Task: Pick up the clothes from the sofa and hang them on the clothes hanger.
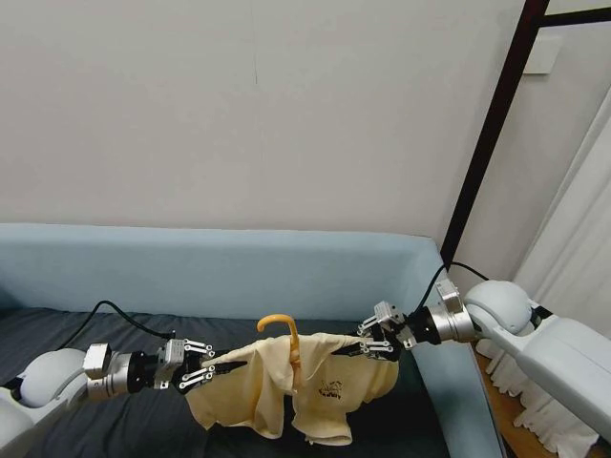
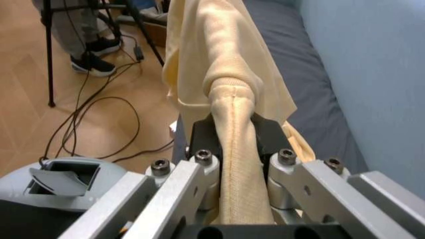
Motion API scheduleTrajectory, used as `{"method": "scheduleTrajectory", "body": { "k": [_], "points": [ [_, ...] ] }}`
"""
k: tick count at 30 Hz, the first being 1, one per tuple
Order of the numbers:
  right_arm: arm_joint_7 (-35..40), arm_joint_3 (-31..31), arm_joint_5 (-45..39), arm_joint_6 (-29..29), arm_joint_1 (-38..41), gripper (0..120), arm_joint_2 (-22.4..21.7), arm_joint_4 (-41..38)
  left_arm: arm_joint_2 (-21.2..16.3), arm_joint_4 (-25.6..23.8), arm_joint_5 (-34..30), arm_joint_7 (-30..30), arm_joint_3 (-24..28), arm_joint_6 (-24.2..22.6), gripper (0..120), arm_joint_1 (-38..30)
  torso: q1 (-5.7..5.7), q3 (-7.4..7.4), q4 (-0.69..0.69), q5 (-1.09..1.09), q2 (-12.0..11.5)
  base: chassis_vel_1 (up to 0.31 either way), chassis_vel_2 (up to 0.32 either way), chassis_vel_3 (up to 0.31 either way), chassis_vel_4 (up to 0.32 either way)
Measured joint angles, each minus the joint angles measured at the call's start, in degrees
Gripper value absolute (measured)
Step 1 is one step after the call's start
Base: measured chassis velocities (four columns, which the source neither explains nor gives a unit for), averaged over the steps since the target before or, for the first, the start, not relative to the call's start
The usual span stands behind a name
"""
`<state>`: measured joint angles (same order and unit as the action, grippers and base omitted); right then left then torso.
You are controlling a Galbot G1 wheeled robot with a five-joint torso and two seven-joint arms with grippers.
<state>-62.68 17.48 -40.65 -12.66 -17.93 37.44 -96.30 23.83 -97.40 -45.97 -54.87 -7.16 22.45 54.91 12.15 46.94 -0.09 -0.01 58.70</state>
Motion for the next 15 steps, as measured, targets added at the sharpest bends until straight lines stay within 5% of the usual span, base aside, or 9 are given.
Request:
{"method": "scheduleTrajectory", "body": {
  "k": [12,15],
  "points": [
    [-0.6,-0.1,-0.9,0.8,-1.1,7,0.5,0.6,0.7,1.6,-0.5,0.1,0.1,1.8,7,-0.3,0.0,0.0,0.0,0.0,0.0,0.0,0.0,0.0,0.0],
    [-0.4,-1.1,-1.6,1.2,-2.4,7,0.3,0.9,1.0,3.2,-2.2,0.4,0.1,3.7,15,-0.8,0.0,0.0,0.0,0.02,0.0,0.0,0.0,0.0,0.0]
  ]
}}
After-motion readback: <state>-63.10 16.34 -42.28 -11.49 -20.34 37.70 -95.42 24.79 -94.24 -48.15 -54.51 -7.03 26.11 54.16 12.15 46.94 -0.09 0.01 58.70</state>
